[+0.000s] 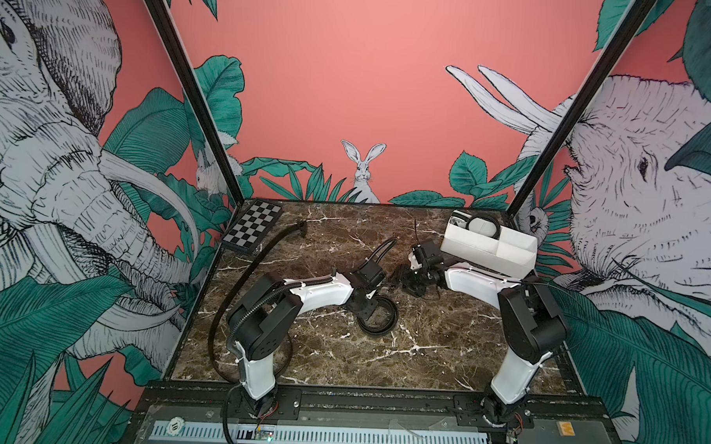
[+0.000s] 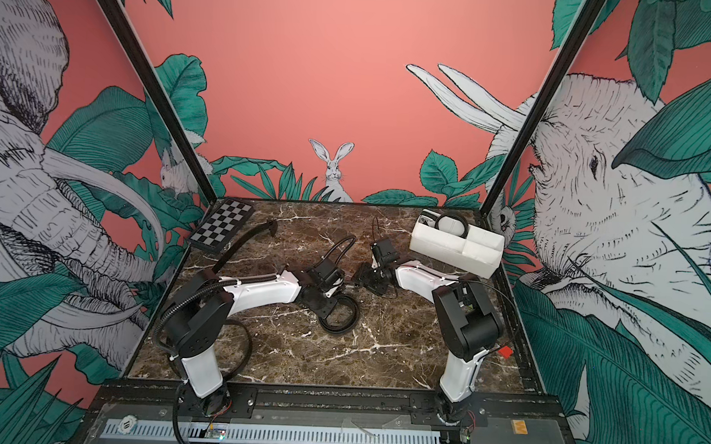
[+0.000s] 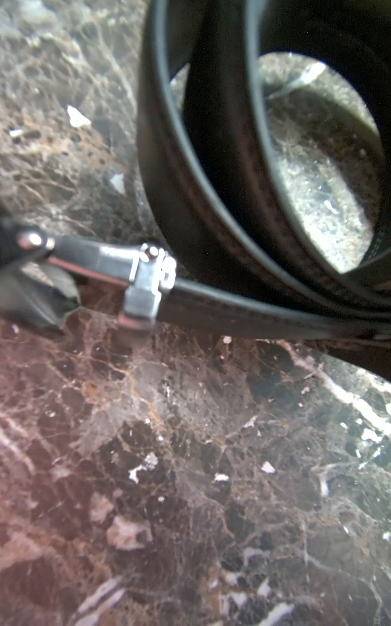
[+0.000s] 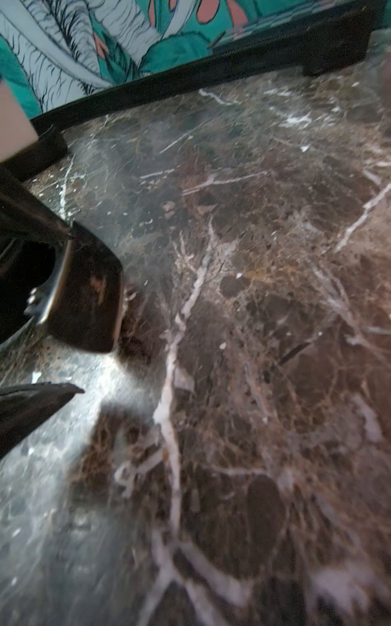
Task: Place the belts into the storage roll
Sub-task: Roll the belt at the center of the board.
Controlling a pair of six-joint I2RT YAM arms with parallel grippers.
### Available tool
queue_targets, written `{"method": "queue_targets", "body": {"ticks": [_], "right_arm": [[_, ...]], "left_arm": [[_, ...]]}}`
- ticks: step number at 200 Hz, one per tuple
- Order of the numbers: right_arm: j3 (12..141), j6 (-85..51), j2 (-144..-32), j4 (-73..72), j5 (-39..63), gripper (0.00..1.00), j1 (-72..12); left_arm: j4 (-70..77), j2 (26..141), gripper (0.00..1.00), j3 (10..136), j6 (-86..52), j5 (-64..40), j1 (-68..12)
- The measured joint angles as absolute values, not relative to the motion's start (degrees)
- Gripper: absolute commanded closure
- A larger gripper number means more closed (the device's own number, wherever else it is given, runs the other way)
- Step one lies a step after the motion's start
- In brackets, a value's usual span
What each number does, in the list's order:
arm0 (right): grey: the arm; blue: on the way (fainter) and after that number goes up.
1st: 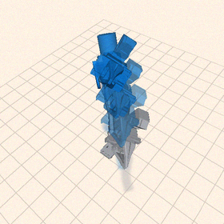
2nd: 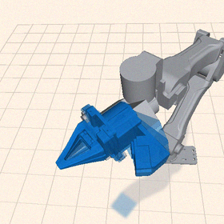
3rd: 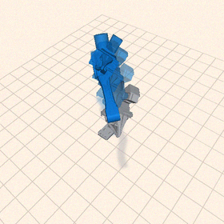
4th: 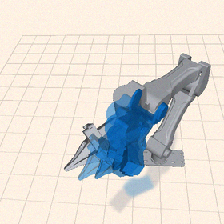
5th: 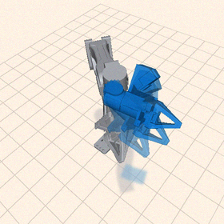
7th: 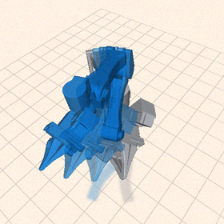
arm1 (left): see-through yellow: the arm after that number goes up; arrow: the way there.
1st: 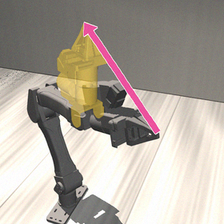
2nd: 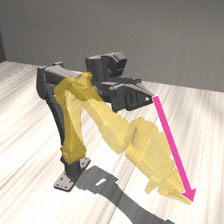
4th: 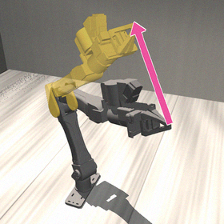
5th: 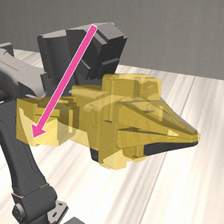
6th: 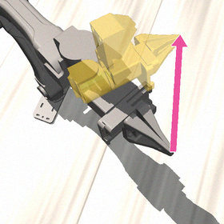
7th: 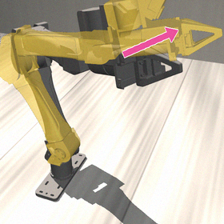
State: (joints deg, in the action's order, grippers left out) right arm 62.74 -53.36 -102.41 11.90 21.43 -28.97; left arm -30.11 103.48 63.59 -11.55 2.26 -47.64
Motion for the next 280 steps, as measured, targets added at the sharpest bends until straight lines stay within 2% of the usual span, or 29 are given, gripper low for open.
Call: {"method": "queue_targets", "body": {"ticks": [45, 67, 114, 154, 189, 231, 280], "right_arm": [[63.7, -60.0, -105.6, 6.2, 21.5, 0.38, -30.0], [63.7, -59.3, -106.3, 7.9, 20.3, 0.38, -30.0], [64.6, -41.1, -103.5, 16.3, 16.8, 0.43, -29.6], [62.2, -24.4, -97.8, 17.4, 15.7, 0.45, -30.1], [62.9, -12.2, -97.9, 17.5, 16.3, 0.45, -32.0], [64.1, -7.4, -101.4, 16.2, 19.7, 0.47, -32.2], [62.3, -8.4, -103.8, 12.2, 21.7, 0.55, -33.1]], "left_arm": [[-30.3, 103.5, 1.00, 63.6, -11.6, 2.9, -47.9], [-30.5, 103.5, 1.00, 63.7, -11.6, 3.3, -48.0], [-34.1, 103.7, 1.00, 64.7, -8.9, 4.1, -48.2], [-36.3, 104.8, 1.00, 66.4, -6.5, 4.1, -48.2], [-36.8, 105.1, 1.00, 66.8, -5.8, 4.1, -48.2], [-36.8, 105.1, 1.00, 66.8, -5.8, 4.1, -48.2], [-36.8, 105.1, 1.00, 66.7, -6.0, 4.1, -48.2]]}}
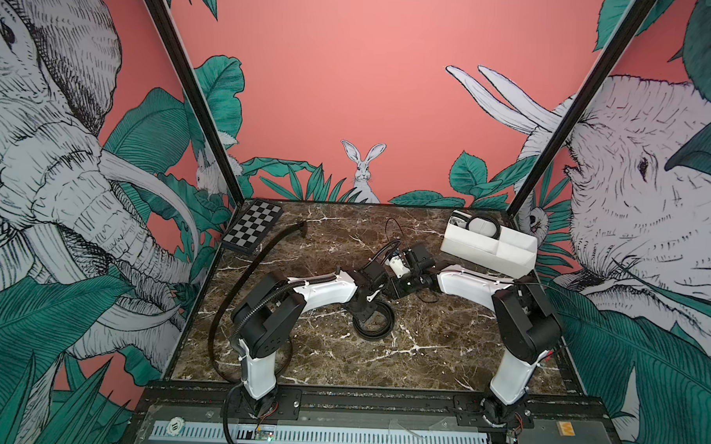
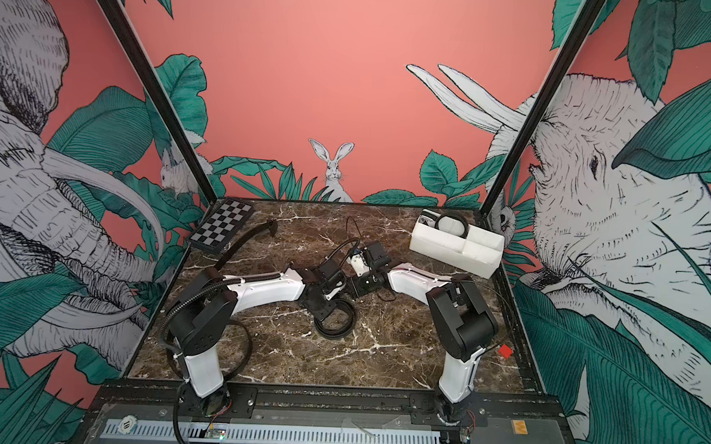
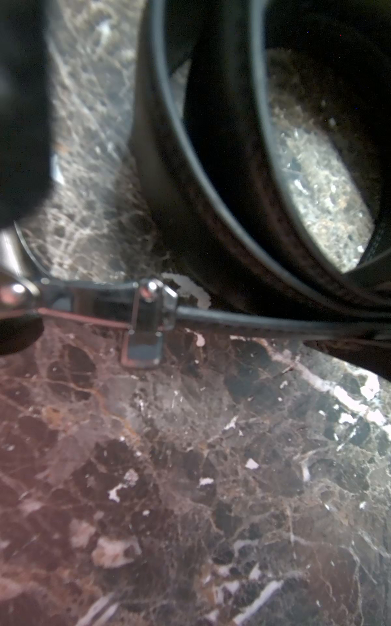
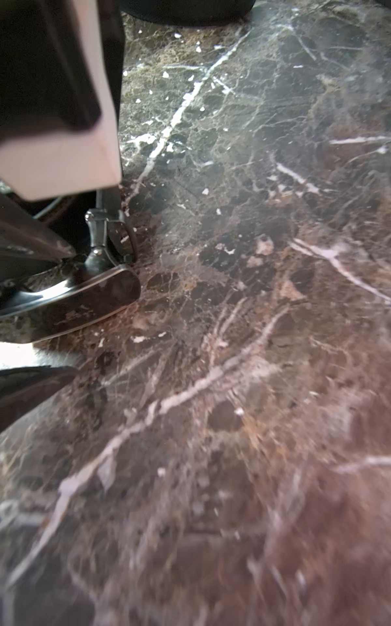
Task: Place the belts into the storage roll
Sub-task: Roll the belt at the center of the board.
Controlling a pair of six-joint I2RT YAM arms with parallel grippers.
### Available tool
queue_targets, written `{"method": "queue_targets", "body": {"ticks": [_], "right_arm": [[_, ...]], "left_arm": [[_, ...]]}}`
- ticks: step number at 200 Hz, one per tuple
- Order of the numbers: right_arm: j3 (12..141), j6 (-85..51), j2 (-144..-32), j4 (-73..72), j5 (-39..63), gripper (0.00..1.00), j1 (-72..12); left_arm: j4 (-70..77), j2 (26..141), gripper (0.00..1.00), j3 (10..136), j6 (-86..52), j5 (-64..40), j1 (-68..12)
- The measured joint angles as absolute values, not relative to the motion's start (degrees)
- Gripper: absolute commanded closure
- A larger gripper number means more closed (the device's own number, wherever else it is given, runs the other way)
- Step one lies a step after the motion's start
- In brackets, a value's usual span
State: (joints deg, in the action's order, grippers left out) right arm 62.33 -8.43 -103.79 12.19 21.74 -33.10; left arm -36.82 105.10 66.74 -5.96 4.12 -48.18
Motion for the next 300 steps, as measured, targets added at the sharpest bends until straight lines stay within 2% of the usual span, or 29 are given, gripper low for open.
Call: {"method": "queue_targets", "body": {"ticks": [29, 42, 70, 103, 123, 146, 202, 274, 300], "right_arm": [[60.5, -10.3, -105.3, 9.6, 21.7, 0.69, -33.4], [59.9, -11.2, -105.9, 9.0, 21.6, 0.78, -33.4], [59.8, -11.0, -105.8, 8.3, 21.3, 1.00, -34.3], [59.3, -10.8, -105.5, 8.0, 20.2, 1.00, -34.5], [58.5, -10.5, -104.7, 8.2, 19.4, 1.00, -34.5], [57.5, -10.8, -103.4, 9.5, 17.7, 1.00, -34.1], [55.3, -11.8, -100.8, 11.6, 14.6, 1.00, -33.4], [51.0, -12.6, -96.4, 13.7, 12.8, 1.00, -30.7], [50.2, -12.6, -95.5, 14.5, 12.6, 1.00, -29.8]], "left_arm": [[-36.8, 105.1, 1.00, 66.7, -6.0, 4.1, -48.2], [-36.8, 105.1, 1.00, 66.7, -6.2, 4.1, -48.2], [-36.4, 105.1, 0.92, 66.6, -6.8, 4.2, -48.2], [-36.4, 105.3, 0.83, 66.5, -8.5, 4.4, -48.2], [-36.5, 106.1, 0.71, 66.6, -9.8, 4.7, -48.2], [-36.9, 106.7, 0.68, 67.0, -11.4, 5.4, -47.9], [-37.5, 107.6, 0.69, 66.8, -16.2, 5.2, -47.5], [-37.2, 108.1, 0.75, 66.5, -21.0, 3.4, -46.2], [-37.2, 108.2, 0.85, 66.5, -22.2, 3.4, -45.8]]}}
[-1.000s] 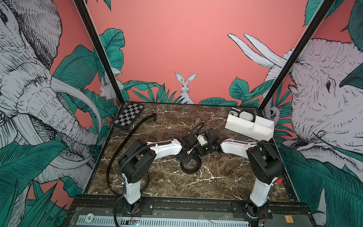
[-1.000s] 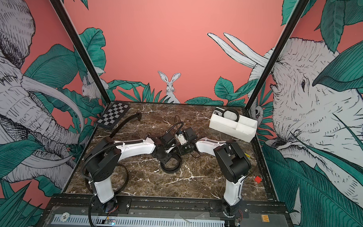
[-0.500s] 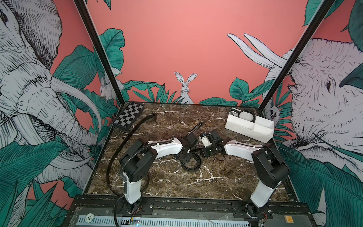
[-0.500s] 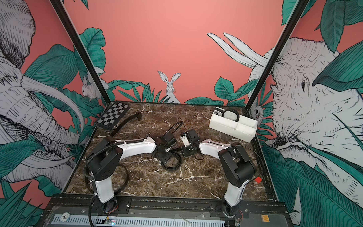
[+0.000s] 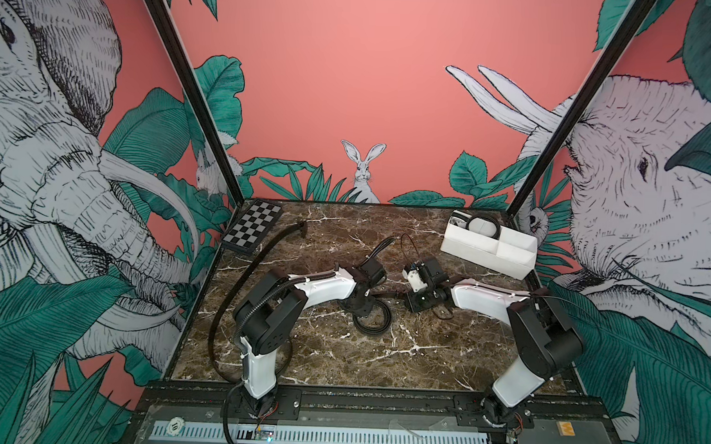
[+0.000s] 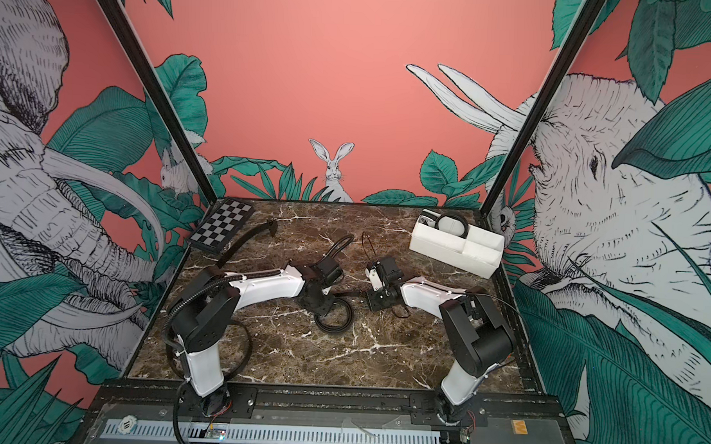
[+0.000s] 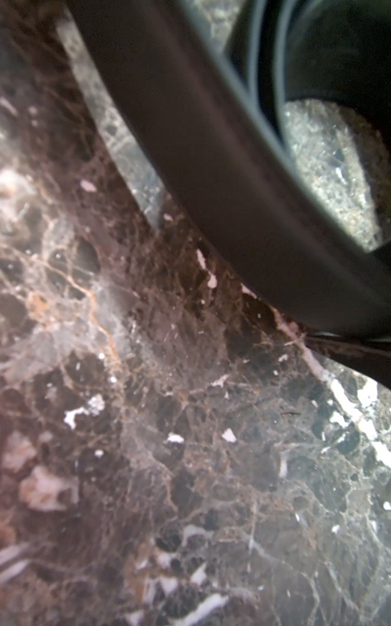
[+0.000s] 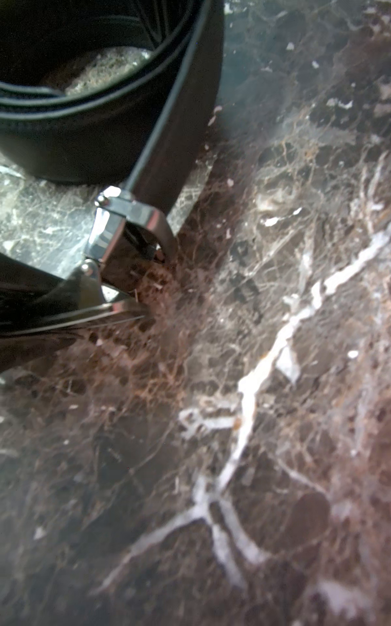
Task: Place the belts into the storage roll
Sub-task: Roll the belt at the center of the board.
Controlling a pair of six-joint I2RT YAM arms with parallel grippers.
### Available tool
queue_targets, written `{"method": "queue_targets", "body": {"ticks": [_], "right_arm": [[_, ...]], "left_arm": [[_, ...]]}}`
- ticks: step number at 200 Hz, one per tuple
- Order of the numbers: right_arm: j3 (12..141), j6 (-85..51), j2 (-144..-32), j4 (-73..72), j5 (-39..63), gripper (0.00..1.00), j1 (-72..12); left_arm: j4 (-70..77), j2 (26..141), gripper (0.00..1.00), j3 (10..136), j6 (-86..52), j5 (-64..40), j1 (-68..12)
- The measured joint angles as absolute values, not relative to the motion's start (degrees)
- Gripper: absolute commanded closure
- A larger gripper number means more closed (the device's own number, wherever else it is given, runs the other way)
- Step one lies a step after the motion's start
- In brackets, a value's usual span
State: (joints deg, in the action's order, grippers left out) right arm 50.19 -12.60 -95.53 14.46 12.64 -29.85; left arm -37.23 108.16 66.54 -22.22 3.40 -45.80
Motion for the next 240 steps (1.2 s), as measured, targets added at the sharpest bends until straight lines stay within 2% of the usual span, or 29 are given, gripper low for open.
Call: {"method": "queue_targets", "body": {"ticks": [21, 68, 127, 154, 167, 179, 204, 240], "right_arm": [[49.9, -12.6, -95.3, 14.5, 12.9, 1.00, -29.8], [48.4, -13.3, -93.8, 14.9, 14.5, 1.00, -29.9], [44.0, -19.4, -87.3, 17.5, 15.5, 1.00, -36.1], [42.5, -22.3, -85.1, 18.0, 16.5, 0.56, -38.7], [42.7, -22.5, -83.5, 20.8, 16.3, 0.43, -38.7], [44.1, -22.1, -82.1, 23.6, 16.0, 0.39, -38.1], [50.6, -19.9, -81.7, 26.9, 16.4, 0.36, -35.3], [60.5, -14.6, -88.0, 25.8, 16.8, 0.31, -31.4]], "left_arm": [[-37.1, 108.2, 0.87, 66.4, -23.1, 2.9, -45.5], [-36.9, 108.2, 1.00, 66.3, -25.5, 2.9, -45.4], [-37.3, 108.7, 1.00, 67.5, -27.9, 2.9, -45.3], [-38.4, 109.4, 1.00, 68.6, -27.9, 2.9, -45.3], [-38.7, 109.6, 1.00, 68.9, -27.9, 2.9, -45.3], [-39.0, 109.7, 1.00, 69.1, -27.6, 2.9, -45.3], [-39.1, 109.8, 1.00, 69.2, -27.1, 2.9, -45.3], [-39.0, 109.8, 1.00, 69.1, -26.5, 2.9, -45.3]]}}
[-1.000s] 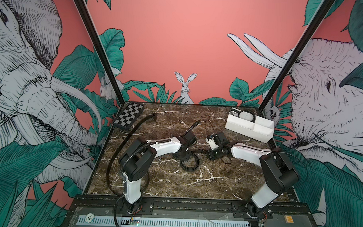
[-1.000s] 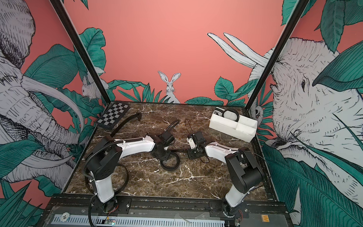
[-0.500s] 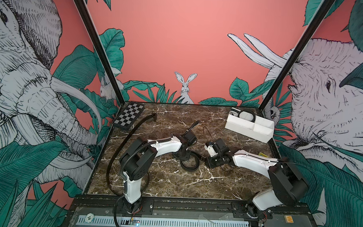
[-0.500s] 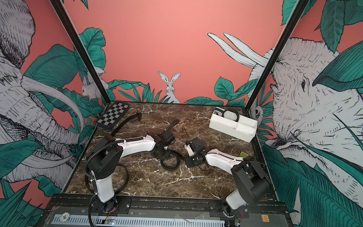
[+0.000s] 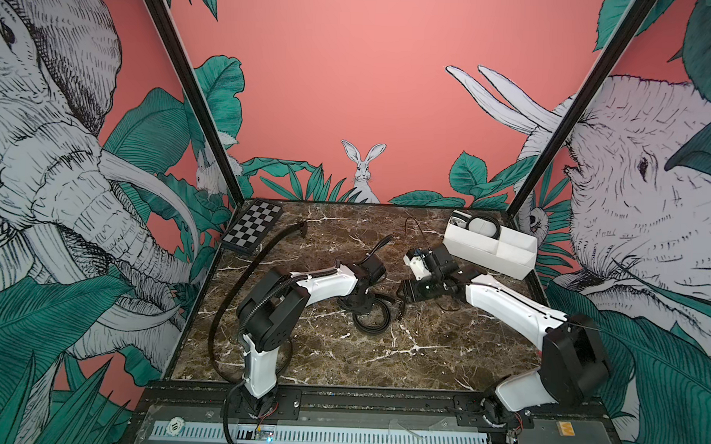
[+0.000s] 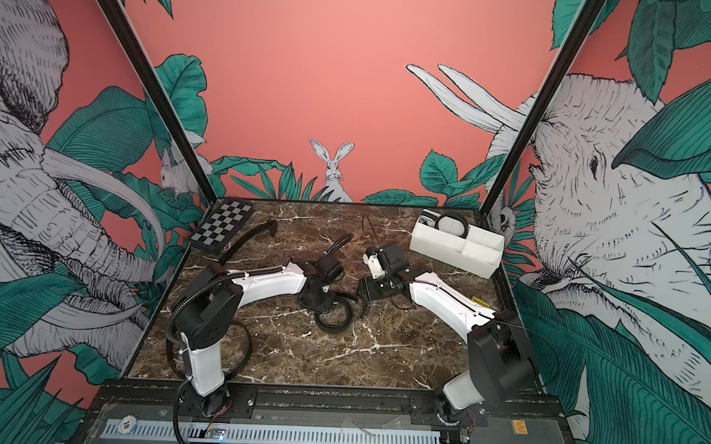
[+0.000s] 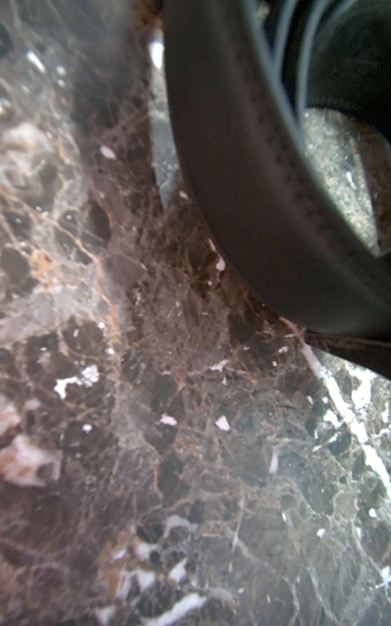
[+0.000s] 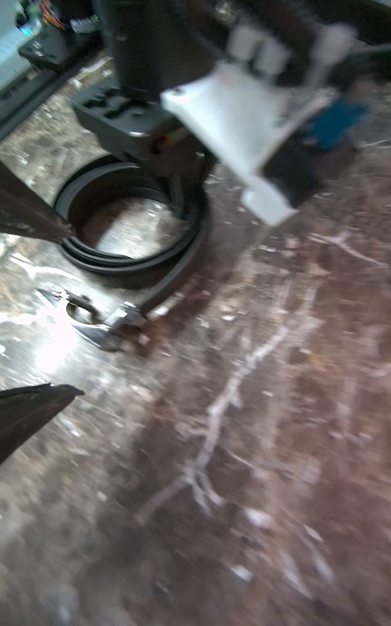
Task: Place the belts into the storage roll
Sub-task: Roll the belt at the center of the board.
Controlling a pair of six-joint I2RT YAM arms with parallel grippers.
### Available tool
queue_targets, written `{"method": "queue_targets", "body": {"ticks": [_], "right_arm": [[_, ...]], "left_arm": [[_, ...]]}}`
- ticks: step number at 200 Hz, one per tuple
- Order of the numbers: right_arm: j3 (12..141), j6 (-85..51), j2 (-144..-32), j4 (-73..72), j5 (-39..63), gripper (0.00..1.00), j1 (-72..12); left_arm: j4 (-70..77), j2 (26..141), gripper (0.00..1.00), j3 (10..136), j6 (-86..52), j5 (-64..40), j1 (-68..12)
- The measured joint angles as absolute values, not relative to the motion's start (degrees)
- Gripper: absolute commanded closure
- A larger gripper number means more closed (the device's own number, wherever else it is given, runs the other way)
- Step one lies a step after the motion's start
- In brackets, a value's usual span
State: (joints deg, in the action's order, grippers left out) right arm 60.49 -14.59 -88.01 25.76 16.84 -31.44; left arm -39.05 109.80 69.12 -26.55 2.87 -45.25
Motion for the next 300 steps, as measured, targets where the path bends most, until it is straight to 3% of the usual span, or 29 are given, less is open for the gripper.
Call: {"method": "queue_targets", "body": {"ticks": [51, 133, 174, 261, 300], "right_arm": [[64.9, -12.5, -102.7, 21.1, 24.6, 0.29, -31.0], [55.2, -20.5, -99.0, 13.6, 30.6, 0.25, -35.0], [57.3, -22.3, -101.0, 15.6, 27.2, 0.31, -37.7], [59.0, -27.6, -101.6, 19.6, 15.8, 0.52, -42.2], [60.2, -30.8, -102.2, 21.5, 11.8, 0.79, -43.5]], "left_arm": [[-39.0, 109.8, 1.00, 69.1, -26.5, 2.9, -45.2], [-39.0, 109.7, 1.00, 69.1, -26.5, 2.9, -45.2], [-39.1, 109.7, 1.00, 69.1, -26.5, 2.9, -45.2], [-39.0, 109.7, 1.00, 69.1, -26.5, 2.9, -45.2], [-38.1, 109.1, 1.00, 68.1, -26.9, 2.2, -44.9]]}}
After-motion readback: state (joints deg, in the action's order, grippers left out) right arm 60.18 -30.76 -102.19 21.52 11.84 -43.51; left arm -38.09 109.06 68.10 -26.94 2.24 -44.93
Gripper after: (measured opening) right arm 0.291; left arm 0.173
